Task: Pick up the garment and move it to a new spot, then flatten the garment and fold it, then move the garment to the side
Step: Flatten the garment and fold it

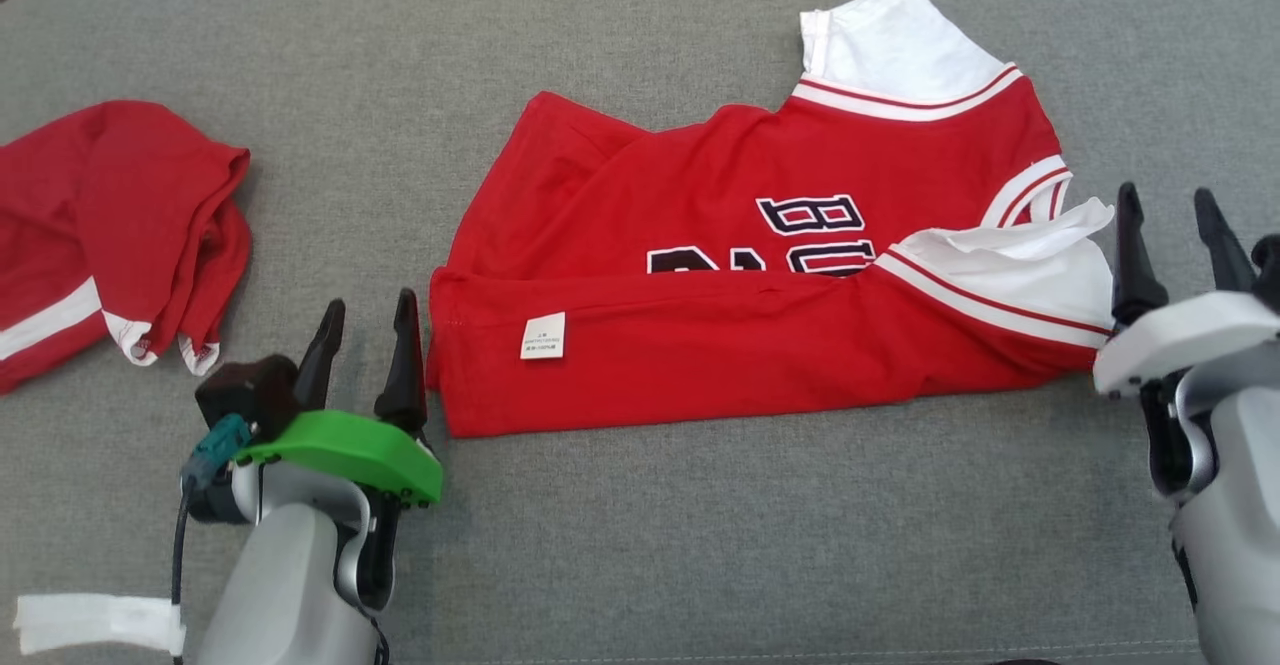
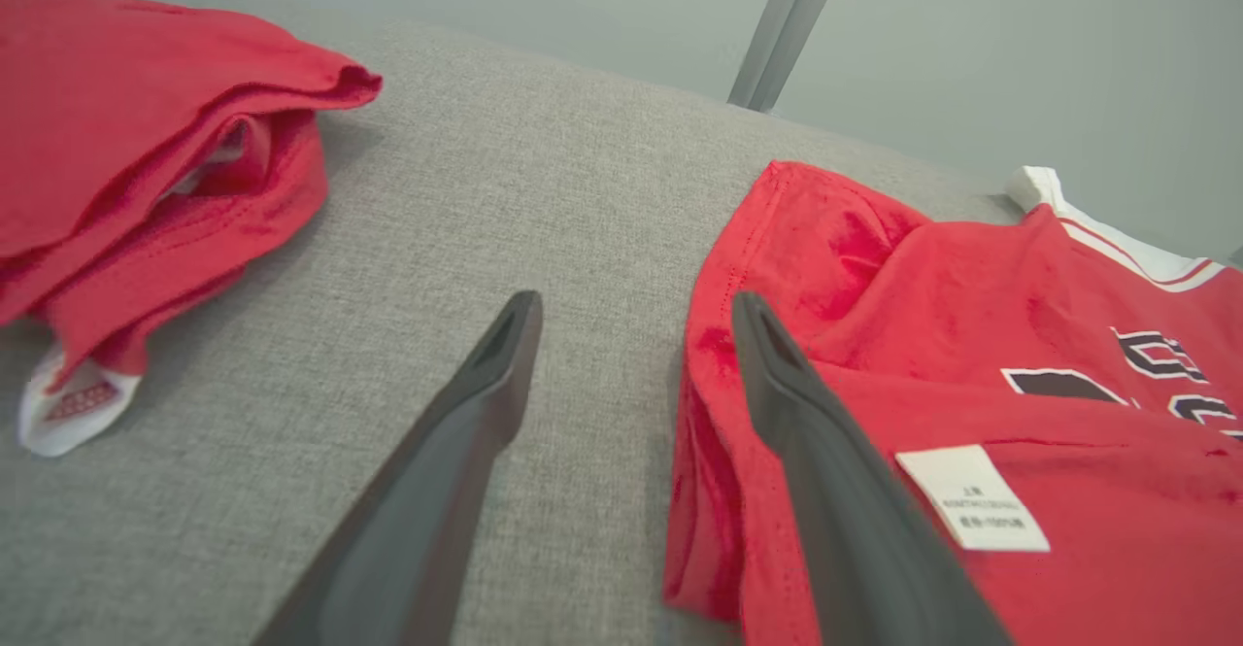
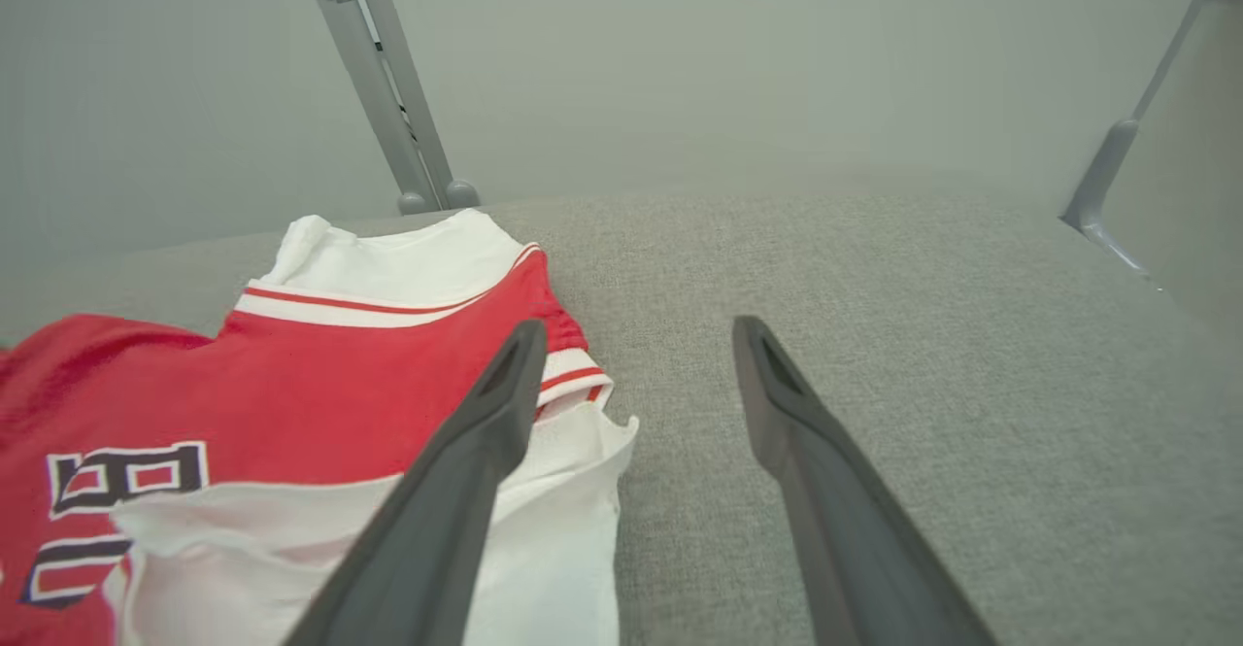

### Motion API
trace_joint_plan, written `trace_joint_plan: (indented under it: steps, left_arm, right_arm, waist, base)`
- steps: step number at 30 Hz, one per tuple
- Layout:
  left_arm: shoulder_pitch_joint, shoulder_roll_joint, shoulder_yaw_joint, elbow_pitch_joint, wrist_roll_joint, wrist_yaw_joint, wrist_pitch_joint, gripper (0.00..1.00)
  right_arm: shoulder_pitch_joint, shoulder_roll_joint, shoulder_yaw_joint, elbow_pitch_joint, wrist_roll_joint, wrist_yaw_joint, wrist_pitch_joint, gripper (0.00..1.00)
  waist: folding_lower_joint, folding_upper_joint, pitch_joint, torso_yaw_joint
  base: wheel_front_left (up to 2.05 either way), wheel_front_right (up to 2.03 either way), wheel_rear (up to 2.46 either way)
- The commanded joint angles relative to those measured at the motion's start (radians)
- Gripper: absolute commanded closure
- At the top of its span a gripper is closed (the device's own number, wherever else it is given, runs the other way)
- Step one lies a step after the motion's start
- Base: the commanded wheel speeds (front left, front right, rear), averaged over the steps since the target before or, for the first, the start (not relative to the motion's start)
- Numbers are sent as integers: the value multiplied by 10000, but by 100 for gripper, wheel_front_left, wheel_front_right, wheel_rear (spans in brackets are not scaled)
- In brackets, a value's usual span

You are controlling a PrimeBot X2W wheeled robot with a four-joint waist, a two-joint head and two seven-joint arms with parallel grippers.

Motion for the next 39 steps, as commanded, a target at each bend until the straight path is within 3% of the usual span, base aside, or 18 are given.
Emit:
trace_joint_plan:
  steps: [1,5,10,24,25,26,27,29,39]
  left_arm:
    - [493,-49,209,-297,183,7,1,0]
    - [1473,-102,353,-691,352,-23,1,0]
    - [2159,-101,123,-872,-10,-43,1,0]
    - [2154,-95,-428,-1042,-267,-46,1,0]
    - [2165,-95,-432,-1054,-269,-46,1,0]
    - [2189,-95,-430,-1064,-269,-46,1,0]
    - [2189,-95,-430,-1064,-269,-46,1,0]
    - [2272,-95,-424,-1091,-261,-47,1,0]
    - [2395,-93,-1105,-1030,-591,-48,1,0]
  right_arm:
    - [762,140,-150,-472,181,-15,-25,0]
    - [2233,327,-64,-1433,580,-16,-28,0]
    - [3253,386,366,-1626,986,-15,-29,0]
    - [2916,442,781,-1015,1304,-16,-31,0]
    - [2918,437,826,-1048,1337,-15,-31,4]
    - [2932,420,883,-1096,1346,-15,-31,41]
    - [2932,420,883,-1096,1346,-15,-31,41]
    - [2984,414,936,-1132,1356,-15,-31,100]
    - [3329,241,943,-1499,1579,-15,-31,100]
  waist:
    - [-1,0,-278,-77]
    - [-1,0,-611,-181]
    - [-1,0,-800,-307]
    - [-1,0,-581,43]
    - [-1,0,-583,62]
    - [-1,0,-587,73]
    - [-1,0,-587,73]
    - [-1,0,-591,77]
    - [-1,0,-713,-162]
  base:
    - [0,0,0]
    - [0,0,0]
    - [0,0,0]
    - [0,0,0]
    - [0,0,0]
    - [0,0,0]
    - [0,0,0]
    - [0,0,0]
    - [0,0,0]
